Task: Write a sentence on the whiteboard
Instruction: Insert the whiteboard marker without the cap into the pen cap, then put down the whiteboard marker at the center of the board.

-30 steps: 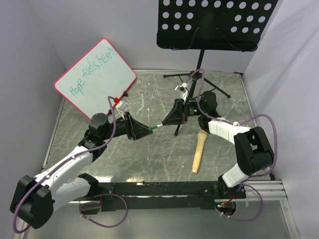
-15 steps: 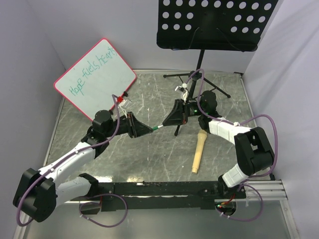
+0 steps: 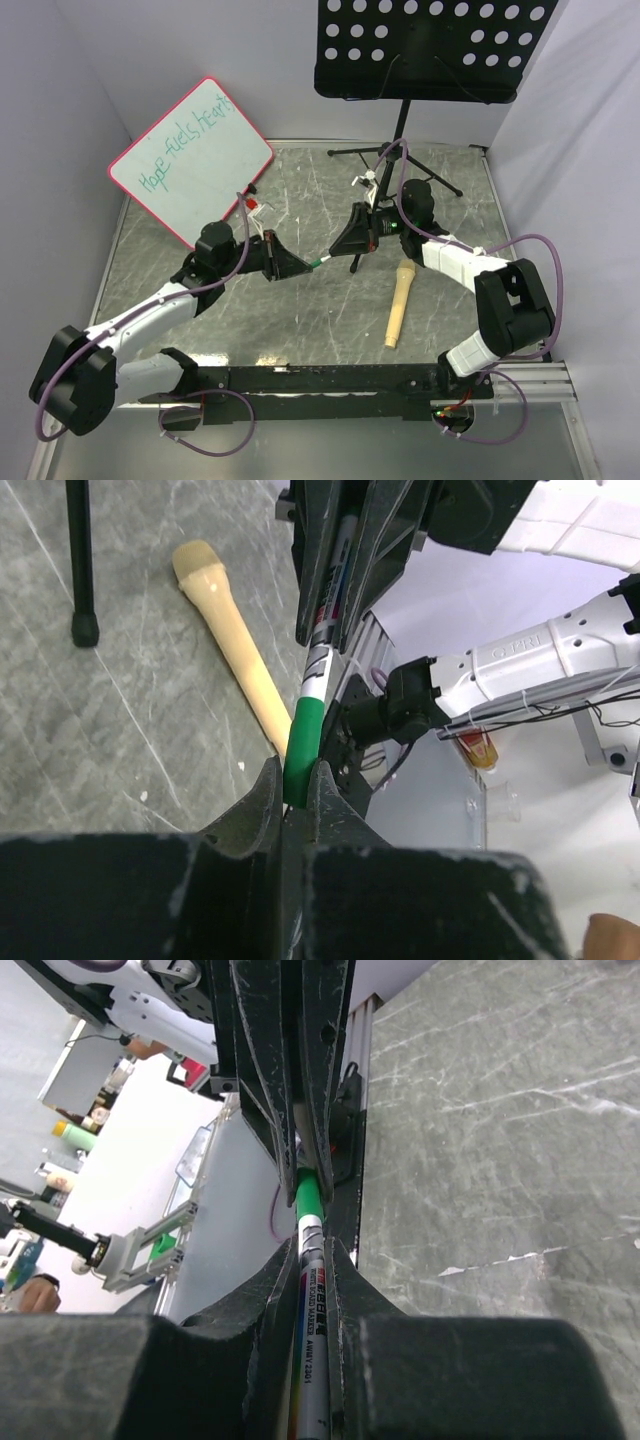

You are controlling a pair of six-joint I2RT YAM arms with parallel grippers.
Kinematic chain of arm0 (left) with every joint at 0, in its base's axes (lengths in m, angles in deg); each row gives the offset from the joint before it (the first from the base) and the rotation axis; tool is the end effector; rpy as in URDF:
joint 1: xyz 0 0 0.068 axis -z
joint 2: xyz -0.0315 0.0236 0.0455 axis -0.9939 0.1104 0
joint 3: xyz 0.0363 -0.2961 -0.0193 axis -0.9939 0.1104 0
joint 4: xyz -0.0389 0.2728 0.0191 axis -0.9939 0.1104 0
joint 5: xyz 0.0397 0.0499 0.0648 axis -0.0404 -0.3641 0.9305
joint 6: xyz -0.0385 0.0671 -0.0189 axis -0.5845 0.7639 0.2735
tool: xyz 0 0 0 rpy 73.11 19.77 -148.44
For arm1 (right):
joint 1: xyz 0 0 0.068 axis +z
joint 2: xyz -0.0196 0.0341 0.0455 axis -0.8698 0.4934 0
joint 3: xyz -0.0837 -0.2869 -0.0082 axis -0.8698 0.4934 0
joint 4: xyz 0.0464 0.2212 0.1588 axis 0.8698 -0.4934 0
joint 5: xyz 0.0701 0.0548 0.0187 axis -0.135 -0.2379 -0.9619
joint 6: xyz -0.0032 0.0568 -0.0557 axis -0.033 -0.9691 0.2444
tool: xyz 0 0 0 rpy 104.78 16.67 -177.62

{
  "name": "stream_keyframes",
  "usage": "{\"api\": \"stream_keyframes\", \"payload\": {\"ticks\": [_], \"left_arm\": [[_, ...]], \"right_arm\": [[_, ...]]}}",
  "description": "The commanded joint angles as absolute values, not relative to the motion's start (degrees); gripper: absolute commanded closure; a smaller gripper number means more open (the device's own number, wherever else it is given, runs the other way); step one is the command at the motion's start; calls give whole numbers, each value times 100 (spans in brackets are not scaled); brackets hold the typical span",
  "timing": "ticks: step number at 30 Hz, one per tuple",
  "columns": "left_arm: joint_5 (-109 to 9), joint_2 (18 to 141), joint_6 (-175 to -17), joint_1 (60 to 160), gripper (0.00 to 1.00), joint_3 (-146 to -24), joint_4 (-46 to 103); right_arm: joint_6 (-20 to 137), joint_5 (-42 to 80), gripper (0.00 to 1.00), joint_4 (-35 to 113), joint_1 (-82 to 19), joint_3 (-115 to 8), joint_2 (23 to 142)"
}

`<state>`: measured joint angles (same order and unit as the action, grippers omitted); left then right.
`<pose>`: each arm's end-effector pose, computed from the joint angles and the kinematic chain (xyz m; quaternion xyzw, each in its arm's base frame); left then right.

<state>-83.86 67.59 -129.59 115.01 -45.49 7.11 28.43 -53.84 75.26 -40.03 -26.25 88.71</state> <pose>0.2063 -0.1796 0.2751 0.1483 0.7265 -0.5937 0.3126 0.2864 0.1787 0.2820 -0.3597 0.6124 0.6638 0.2345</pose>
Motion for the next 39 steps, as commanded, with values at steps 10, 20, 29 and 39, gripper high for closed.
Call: {"api": "stream_keyframes", "payload": {"ticks": [10, 20, 29, 39], "left_arm": [[-7160, 6226, -13104, 11513, 42, -4757, 441], [-4595, 4696, -11452, 11100, 3, -5774, 4361], [-3678, 4511, -11783, 10748, 3, -5671, 4874], [-3206, 3712, -11679, 10669, 3, -5714, 5460]], "right_arm": [[3808, -4598, 100, 6826, -3652, -2826, 8486], [5283, -3379, 100, 5640, -3811, -2791, 7950], [8629, 681, 100, 4235, -2380, -3491, 7711], [11585, 3031, 100, 5408, -1509, -3801, 9194]]}}
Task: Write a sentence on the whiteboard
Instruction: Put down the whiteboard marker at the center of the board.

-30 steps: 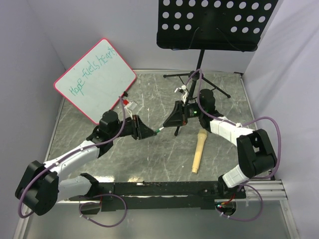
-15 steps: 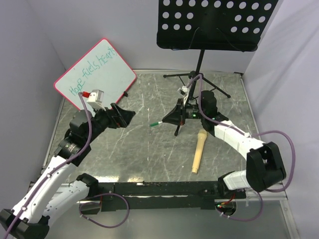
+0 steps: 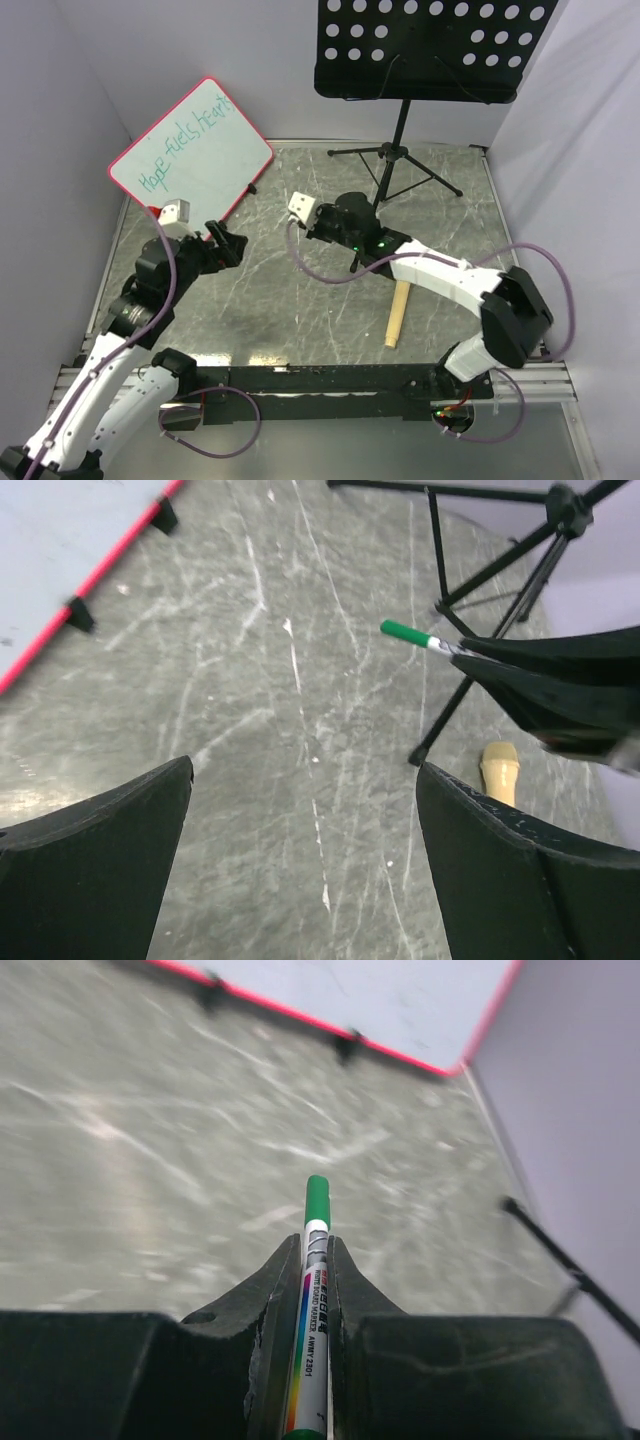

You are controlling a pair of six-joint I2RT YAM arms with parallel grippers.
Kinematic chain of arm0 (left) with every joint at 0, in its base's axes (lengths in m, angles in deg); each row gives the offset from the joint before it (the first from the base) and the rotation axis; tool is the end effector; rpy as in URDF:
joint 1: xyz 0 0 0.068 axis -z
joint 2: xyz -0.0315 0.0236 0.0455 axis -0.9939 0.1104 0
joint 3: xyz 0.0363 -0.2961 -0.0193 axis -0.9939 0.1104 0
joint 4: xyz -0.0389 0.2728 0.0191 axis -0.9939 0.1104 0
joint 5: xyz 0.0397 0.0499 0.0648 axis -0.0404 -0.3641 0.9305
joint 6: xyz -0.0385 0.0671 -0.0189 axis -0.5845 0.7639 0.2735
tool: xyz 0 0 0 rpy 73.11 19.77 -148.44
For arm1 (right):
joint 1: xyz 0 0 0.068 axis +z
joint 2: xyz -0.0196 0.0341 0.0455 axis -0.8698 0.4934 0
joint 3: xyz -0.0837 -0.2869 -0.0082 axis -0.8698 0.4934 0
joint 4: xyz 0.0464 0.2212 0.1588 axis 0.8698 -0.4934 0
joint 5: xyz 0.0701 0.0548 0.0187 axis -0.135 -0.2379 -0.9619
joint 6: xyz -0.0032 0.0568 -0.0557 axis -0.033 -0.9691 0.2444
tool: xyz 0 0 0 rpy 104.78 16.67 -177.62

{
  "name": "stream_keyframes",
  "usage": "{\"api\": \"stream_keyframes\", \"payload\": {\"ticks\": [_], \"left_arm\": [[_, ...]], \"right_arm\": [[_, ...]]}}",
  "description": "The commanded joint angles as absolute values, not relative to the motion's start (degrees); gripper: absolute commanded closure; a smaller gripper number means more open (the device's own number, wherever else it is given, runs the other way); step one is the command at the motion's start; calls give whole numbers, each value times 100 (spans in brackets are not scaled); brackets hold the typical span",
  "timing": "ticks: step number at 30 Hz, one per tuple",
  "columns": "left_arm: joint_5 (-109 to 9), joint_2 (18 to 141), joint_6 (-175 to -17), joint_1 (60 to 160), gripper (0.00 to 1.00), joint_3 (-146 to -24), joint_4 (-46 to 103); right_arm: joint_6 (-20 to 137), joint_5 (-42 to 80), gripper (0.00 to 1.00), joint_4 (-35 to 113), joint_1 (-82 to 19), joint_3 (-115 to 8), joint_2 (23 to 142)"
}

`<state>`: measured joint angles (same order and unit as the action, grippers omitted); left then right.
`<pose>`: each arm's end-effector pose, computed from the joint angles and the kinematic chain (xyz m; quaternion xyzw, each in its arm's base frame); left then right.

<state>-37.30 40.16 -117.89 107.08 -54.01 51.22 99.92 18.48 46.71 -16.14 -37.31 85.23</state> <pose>0.1646 -0.0655 0.3295 -0.0952 0.7921 -0.2615 0.5433 0.2690 0.2761 0.3076 -0.5417 0.5933 0.1085 0.5855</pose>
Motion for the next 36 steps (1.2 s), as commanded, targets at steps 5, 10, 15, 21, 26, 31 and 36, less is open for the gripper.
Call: {"api": "stream_keyframes", "payload": {"ticks": [5, 10, 15, 21, 26, 31, 36], "left_arm": [[-3054, 3369, -11705, 10669, 3, -5557, 5523], [-3107, 3088, -11758, 10669, 3, -5311, 5523], [-3134, 3017, -11758, 10669, 3, -5310, 5585], [-3221, 2938, -11732, 10669, 3, -5407, 5629], [-3274, 2920, -11688, 10669, 3, -5433, 5672], [-3344, 2946, -11679, 10669, 3, -5442, 5646], [-3459, 2982, -11696, 10669, 3, -5433, 5585]], "right_arm": [[12017, 3383, 100, 5797, -1447, -4144, 10057], [12158, 3436, 99, 5867, -1447, -4232, 10524], [12132, 3340, 90, 5666, -1447, -4302, 10735], [11921, 3085, 75, 5323, -1455, -4372, 10814], [11728, 2988, 71, 5086, -1464, -4364, 10718], [11587, 2953, 67, 4892, -1447, -4390, 10683], [11298, 2768, 65, 4472, -1517, -4513, 10481]]}}
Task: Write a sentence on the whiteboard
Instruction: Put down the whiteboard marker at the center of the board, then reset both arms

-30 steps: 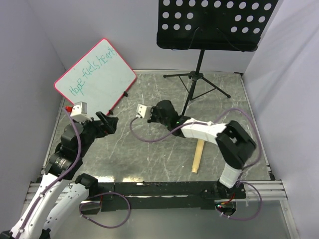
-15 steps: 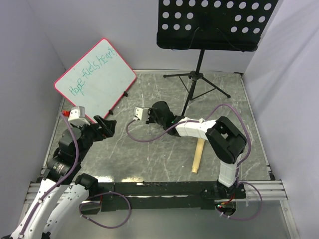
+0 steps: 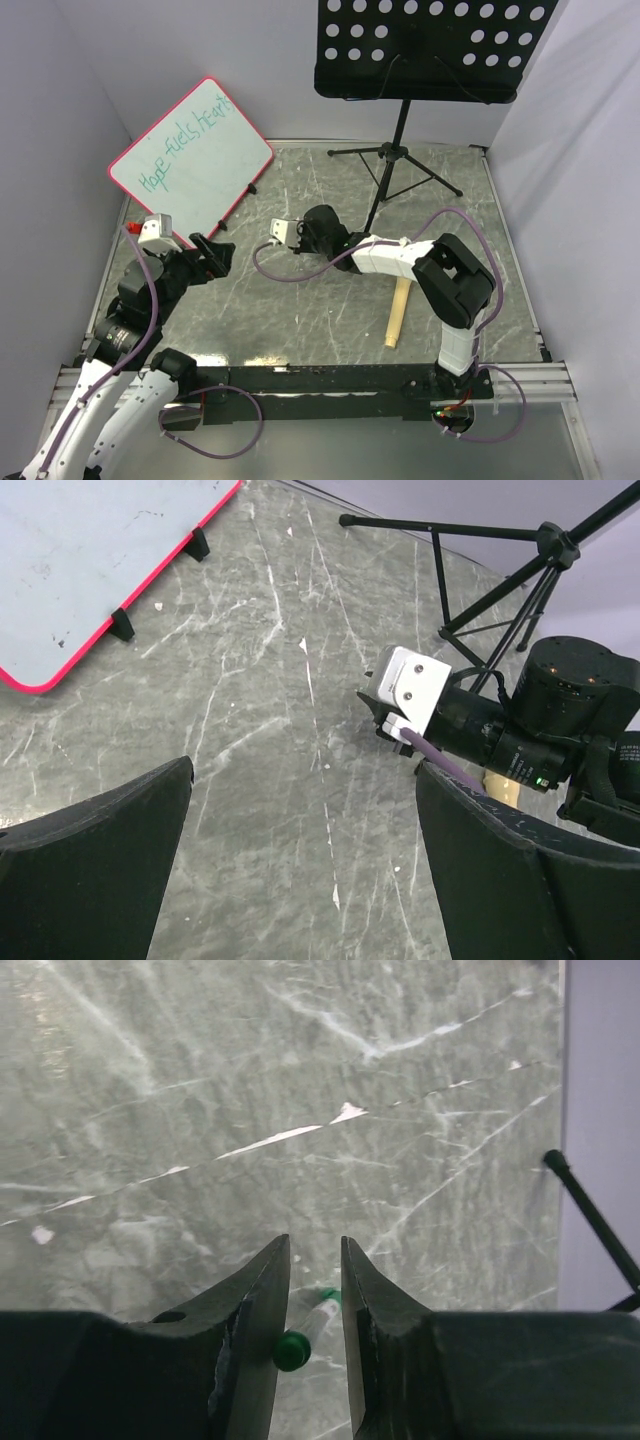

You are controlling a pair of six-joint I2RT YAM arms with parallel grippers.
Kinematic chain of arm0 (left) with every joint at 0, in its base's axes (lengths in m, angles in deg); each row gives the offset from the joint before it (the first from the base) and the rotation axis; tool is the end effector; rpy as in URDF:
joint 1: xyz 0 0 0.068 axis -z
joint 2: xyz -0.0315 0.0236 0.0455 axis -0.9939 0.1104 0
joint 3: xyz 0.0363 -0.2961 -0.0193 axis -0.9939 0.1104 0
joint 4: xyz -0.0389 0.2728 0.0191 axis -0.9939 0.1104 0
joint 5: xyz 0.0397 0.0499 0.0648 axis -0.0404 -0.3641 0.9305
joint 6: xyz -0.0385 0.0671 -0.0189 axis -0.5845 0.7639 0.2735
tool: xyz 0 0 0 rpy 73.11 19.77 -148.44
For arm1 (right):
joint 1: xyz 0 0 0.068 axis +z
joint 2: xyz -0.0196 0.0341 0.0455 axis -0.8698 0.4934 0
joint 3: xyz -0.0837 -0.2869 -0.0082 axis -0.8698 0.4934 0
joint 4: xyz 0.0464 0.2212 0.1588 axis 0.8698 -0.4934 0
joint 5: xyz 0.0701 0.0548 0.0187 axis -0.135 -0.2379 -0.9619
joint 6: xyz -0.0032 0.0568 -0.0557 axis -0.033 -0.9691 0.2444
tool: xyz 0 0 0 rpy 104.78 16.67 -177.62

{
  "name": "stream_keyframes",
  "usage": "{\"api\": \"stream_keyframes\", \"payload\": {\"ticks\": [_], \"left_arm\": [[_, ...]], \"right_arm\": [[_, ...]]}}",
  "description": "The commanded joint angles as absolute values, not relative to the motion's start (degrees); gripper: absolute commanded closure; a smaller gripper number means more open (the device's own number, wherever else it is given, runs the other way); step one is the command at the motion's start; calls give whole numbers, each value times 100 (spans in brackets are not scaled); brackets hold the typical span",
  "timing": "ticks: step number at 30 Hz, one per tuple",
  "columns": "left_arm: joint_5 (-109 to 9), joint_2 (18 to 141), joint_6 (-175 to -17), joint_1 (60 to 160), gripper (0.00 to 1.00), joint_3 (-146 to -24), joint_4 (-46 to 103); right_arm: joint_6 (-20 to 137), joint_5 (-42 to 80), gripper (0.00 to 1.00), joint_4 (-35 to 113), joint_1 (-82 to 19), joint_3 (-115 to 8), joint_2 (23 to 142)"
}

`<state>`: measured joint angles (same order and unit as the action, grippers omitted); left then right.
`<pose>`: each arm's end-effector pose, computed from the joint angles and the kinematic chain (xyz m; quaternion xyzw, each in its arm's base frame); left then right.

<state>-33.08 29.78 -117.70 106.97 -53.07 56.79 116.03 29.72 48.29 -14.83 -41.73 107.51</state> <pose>0.1278 -0.0438 0.3345 -0.1167 0.7676 -0.2477 0.5795 0.3187 0.3203 0.1838 -0.6463 0.5974 -0.0434 0.4727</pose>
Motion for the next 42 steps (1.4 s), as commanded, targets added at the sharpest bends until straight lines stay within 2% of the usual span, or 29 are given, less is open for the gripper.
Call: {"api": "stream_keyframes", "payload": {"ticks": [1, 9, 18, 22, 25, 26, 30, 32, 37, 42], "left_arm": [[-3485, 2990, -11696, 10669, 3, -5433, 5567], [-3573, 3061, -11688, 10669, 3, -5538, 5611], [-3687, 3131, -11635, 10660, 3, -5627, 5699], [-3722, 3184, -11661, 10669, 4, -5688, 5699], [-3871, 3219, -11792, 10669, 3, -5732, 5603], [-3907, 3236, -11845, 10669, 4, -5758, 5585], [-4363, 3359, -12214, 10669, 3, -6319, 5593], [-4452, 3430, -12285, 10669, 3, -6916, 5795], [-4233, 3605, -12014, 10669, 3, -7831, 6252], [-4188, 3641, -11925, 10669, 4, -8043, 6481]], "right_arm": [[11245, 2707, 65, 4366, -1534, -4557, 10419], [10727, 1978, 50, 3574, -1605, -4952, 10243], [10427, 1565, 48, 3047, -1622, -5146, 10094], [10225, 767, 46, 2485, -1832, -5277, 9857], [9821, 63, 41, 2001, -2043, -5348, 9445], [9568, -487, 40, 1887, -2236, -5339, 9304], [8881, -1660, 37, 1368, -2887, -5348, 8173], [8505, -1924, 27, 1253, -3360, -5234, 7714], [7677, -1426, 5, 1148, -4065, -5093, 6421], [6798, -196, 0, 1147, -4268, -4883, 5447]]}}
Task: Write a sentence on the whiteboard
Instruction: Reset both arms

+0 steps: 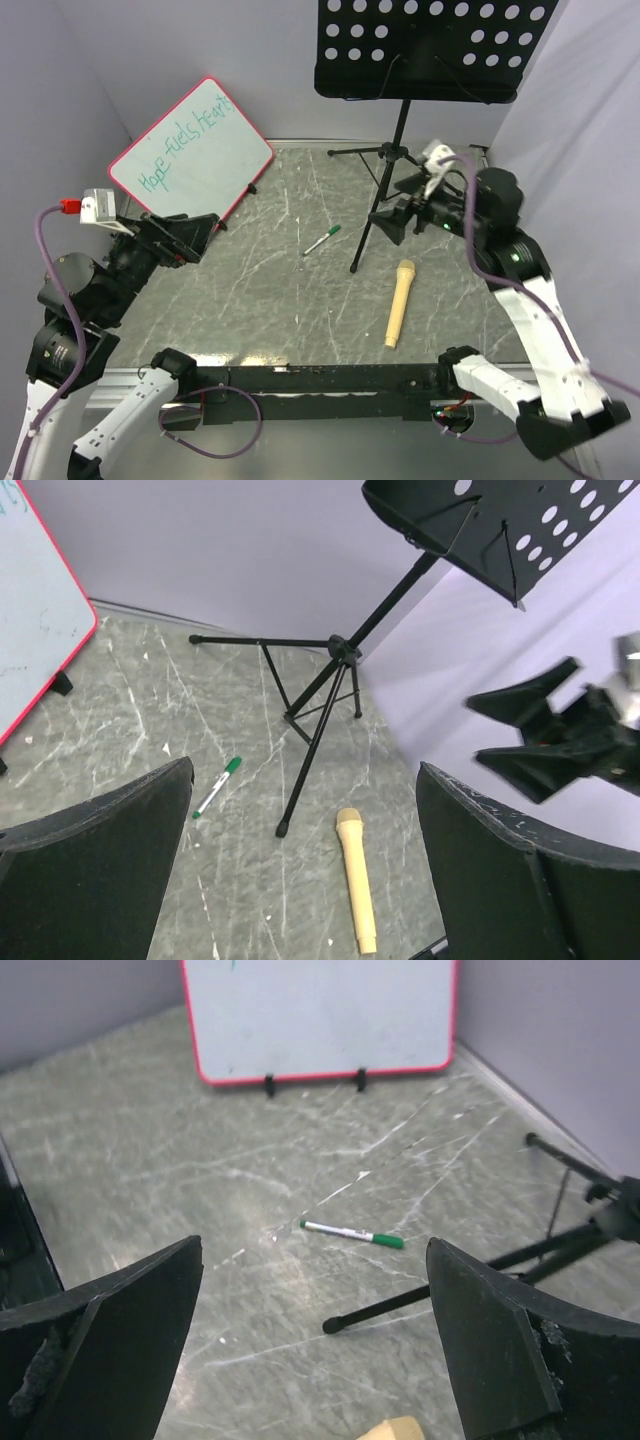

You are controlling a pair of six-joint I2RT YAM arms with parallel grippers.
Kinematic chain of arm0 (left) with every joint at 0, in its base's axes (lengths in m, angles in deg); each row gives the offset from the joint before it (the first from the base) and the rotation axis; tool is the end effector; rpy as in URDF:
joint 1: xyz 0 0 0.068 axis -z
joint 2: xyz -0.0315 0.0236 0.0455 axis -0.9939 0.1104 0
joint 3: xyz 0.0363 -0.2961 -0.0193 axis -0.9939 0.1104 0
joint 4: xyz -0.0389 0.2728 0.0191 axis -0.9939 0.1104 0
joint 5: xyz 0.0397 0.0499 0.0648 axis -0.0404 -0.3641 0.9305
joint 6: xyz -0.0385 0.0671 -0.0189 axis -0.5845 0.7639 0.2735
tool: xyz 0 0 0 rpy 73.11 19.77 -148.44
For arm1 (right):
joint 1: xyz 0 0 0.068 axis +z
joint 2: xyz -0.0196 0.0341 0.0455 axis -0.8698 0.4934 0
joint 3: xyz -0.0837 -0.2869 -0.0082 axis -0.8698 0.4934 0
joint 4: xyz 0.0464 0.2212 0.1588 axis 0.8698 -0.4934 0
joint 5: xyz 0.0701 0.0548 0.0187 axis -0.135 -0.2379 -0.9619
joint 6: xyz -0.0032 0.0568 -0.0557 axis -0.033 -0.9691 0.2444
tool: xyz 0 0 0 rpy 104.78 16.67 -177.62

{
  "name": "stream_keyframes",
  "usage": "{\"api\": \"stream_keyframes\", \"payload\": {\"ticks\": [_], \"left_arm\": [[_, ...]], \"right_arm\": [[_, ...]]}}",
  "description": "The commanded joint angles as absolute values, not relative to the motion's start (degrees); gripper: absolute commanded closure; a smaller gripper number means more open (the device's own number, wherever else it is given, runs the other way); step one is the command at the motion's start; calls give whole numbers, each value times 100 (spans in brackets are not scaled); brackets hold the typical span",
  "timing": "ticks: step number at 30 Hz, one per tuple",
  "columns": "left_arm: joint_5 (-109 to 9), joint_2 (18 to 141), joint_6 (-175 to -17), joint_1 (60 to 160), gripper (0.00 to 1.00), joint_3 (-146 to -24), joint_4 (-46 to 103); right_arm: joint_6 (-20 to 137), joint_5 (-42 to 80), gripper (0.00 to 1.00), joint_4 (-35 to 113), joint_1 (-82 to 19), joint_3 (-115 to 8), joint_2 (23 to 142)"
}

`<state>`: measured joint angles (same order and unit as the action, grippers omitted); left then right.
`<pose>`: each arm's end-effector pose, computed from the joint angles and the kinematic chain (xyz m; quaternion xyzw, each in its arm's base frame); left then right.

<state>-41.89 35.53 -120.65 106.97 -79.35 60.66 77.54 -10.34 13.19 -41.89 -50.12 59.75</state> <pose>0.0862 -0.0373 0.4766 -0.0770 0.6735 -0.3679 0.6365 0.2058 0.1126 0.4537 -0.3870 0.6599 0.2808 0.5796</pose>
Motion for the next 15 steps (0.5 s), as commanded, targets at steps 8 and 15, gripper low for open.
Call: {"api": "stream_keyframes", "payload": {"ticks": [8, 15], "left_arm": [[-3925, 3439, -11837, 10669, 4, -8193, 6718], [-3837, 3307, -11767, 10669, 4, -8131, 6789]], "right_arm": [[5866, 1203, 0, 1139, -4268, -5066, 4759], [5900, 1080, 0, 1104, -4285, -5146, 4741]]}}
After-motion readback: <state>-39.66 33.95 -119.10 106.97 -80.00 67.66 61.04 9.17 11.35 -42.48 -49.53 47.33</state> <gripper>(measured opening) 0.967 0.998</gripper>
